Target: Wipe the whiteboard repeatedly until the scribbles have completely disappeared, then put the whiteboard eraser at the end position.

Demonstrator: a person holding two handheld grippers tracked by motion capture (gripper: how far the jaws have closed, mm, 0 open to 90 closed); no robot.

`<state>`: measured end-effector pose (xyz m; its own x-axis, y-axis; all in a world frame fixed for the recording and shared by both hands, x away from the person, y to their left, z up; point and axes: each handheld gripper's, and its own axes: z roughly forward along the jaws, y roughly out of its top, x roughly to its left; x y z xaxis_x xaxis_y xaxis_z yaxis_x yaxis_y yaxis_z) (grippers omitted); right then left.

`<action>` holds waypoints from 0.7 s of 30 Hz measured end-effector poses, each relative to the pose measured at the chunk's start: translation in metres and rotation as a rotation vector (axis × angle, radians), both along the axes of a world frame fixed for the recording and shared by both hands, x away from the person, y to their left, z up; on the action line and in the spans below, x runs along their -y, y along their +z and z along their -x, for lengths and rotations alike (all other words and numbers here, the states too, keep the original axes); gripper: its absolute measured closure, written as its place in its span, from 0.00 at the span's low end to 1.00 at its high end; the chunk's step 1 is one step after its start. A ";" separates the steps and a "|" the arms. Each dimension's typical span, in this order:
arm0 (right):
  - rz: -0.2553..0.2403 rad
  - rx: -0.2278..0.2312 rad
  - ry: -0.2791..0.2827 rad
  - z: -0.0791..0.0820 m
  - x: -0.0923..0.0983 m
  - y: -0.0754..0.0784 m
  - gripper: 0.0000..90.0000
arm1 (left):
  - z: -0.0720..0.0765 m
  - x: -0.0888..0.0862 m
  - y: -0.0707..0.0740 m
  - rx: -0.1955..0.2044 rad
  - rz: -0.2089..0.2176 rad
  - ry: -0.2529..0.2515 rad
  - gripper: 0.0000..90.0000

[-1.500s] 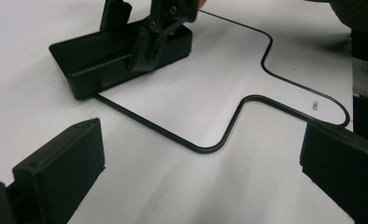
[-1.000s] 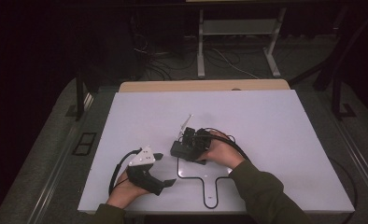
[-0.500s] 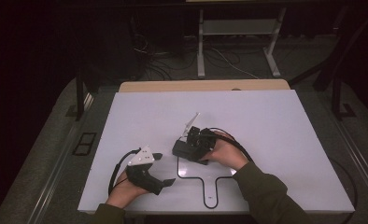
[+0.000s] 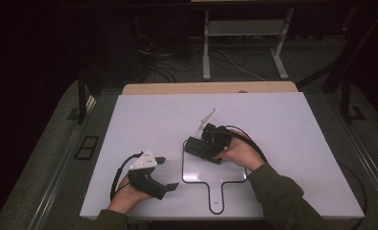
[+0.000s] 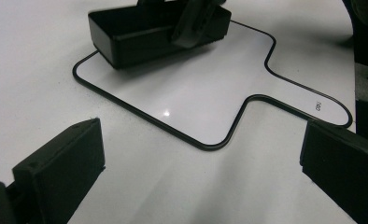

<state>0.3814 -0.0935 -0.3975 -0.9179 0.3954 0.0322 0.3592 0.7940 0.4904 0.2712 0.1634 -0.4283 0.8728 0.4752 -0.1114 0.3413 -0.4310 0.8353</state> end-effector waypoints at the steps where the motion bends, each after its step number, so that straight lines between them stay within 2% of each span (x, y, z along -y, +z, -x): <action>1: -0.003 0.002 -0.005 -0.001 0.002 0.001 0.43 | 0.000 0.000 0.000 0.001 0.001 0.001 0.00; 6: -0.026 0.014 -0.037 -0.010 0.013 0.008 0.43 | 0.000 0.001 0.000 0.001 0.002 0.003 0.00; 10: -0.022 0.025 -0.073 -0.020 0.022 0.013 0.43 | 0.001 0.000 0.002 0.005 -0.008 0.000 0.00; 21: -0.016 0.056 -0.163 -0.058 0.041 0.019 0.43 | -0.003 -0.002 0.001 0.015 -0.003 0.007 0.00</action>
<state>0.4390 -0.1347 -0.3783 -0.8422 0.5391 -0.0092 0.4546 0.7193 0.5253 0.2743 0.1655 -0.4277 0.8708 0.4820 -0.0974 0.3323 -0.4308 0.8391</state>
